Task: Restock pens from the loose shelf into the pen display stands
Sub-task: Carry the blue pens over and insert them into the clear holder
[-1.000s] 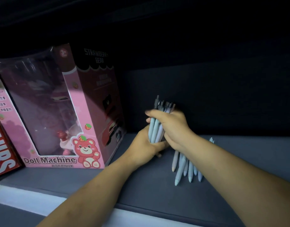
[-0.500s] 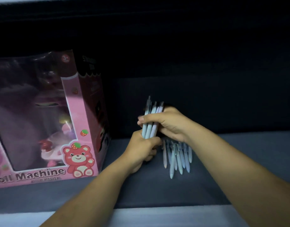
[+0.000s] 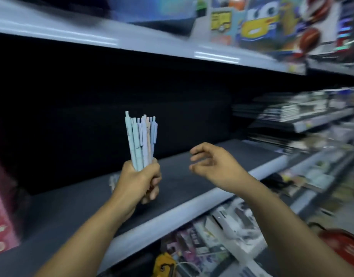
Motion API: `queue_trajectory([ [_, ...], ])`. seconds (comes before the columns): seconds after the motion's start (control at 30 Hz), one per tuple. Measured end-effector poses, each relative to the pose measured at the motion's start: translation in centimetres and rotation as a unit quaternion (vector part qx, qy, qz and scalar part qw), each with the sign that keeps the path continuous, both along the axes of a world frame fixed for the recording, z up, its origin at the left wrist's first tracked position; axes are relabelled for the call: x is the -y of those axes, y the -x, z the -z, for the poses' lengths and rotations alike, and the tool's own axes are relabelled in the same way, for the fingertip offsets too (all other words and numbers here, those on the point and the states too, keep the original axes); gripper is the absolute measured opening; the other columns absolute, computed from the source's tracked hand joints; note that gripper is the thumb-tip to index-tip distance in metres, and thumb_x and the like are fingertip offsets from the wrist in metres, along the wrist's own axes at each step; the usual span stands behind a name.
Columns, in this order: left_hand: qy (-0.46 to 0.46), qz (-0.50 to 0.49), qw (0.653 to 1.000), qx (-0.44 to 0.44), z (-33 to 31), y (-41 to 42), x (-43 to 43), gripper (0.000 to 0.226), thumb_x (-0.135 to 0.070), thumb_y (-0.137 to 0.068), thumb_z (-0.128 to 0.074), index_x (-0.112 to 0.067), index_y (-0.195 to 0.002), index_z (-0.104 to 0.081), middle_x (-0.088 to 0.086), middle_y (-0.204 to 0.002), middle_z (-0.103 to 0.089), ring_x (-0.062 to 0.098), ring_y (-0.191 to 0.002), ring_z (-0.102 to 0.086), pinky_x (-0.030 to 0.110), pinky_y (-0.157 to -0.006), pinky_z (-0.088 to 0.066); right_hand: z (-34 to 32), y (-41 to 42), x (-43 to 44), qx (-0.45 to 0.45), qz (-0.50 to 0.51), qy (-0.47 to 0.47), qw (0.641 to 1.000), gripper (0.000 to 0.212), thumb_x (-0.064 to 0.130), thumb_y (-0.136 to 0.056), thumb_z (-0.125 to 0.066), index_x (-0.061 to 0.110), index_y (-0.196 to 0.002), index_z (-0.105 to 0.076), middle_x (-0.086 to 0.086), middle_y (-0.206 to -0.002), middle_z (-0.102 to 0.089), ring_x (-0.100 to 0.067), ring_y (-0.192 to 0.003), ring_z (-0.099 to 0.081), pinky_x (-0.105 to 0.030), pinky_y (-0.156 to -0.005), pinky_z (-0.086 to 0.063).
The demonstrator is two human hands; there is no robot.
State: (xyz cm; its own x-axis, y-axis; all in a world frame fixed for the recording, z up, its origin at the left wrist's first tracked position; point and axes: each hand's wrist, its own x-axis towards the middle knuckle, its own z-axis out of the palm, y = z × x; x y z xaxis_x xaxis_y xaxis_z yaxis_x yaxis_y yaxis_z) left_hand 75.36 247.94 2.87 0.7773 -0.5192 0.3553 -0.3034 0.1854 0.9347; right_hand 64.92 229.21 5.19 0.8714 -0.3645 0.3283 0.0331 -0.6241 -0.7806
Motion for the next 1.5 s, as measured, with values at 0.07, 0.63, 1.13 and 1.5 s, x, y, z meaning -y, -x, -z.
queue_trajectory([
  [0.07,0.021,0.058,0.998,-0.007,-0.2,3.6,4.0,0.017,-0.017,-0.079,-0.062,-0.018,-0.071,-0.046,0.003,-0.056,-0.038,0.018,-0.046,-0.032,0.023,-0.044,-0.023,0.2,4.6,2.9,-0.016,0.051,0.04,0.998,0.028,0.023,-0.093,-0.071,0.026,-0.117,-0.057,0.007,-0.111,-0.063,-0.015,-0.096,-0.067,-0.038,-0.084,-0.058],
  [0.63,-0.052,0.394,0.913,-0.092,4.3,47.6,44.3,0.023,-0.003,-0.092,-0.064,-0.012,-0.075,-0.049,0.007,-0.055,-0.043,0.016,-0.04,-0.035,0.023,-0.043,-0.028,1.9,54.9,31.5,-0.204,0.417,0.233,0.854,0.04,0.034,-0.1,-0.059,0.02,-0.135,-0.046,-0.002,-0.129,-0.056,-0.021,-0.105,-0.056,-0.037,-0.084,-0.05],
  [1.13,-0.084,0.538,0.83,-0.119,8.5,66.8,84.3,0.026,0.0,-0.09,-0.065,-0.012,-0.082,-0.043,0.008,-0.063,-0.037,0.016,-0.046,-0.034,0.019,-0.042,-0.023,6.4,76.2,64.9,-0.295,0.534,0.245,0.753,0.039,0.038,-0.099,-0.055,0.021,-0.131,-0.041,-0.003,-0.127,-0.051,-0.027,-0.111,-0.053,-0.04,-0.08,-0.049],
  [1.5,-0.1,0.577,0.792,-0.172,8.8,73.9,114.8,0.022,-0.01,-0.096,-0.065,-0.009,-0.083,-0.047,0.01,-0.065,-0.043,0.016,-0.045,-0.033,0.016,-0.04,-0.022,8.2,83.3,94.2,-0.322,0.527,0.259,0.742,0.043,0.04,-0.1,-0.052,0.023,-0.137,-0.039,-0.002,-0.13,-0.05,-0.027,-0.114,-0.052,-0.035,-0.078,-0.045],
])
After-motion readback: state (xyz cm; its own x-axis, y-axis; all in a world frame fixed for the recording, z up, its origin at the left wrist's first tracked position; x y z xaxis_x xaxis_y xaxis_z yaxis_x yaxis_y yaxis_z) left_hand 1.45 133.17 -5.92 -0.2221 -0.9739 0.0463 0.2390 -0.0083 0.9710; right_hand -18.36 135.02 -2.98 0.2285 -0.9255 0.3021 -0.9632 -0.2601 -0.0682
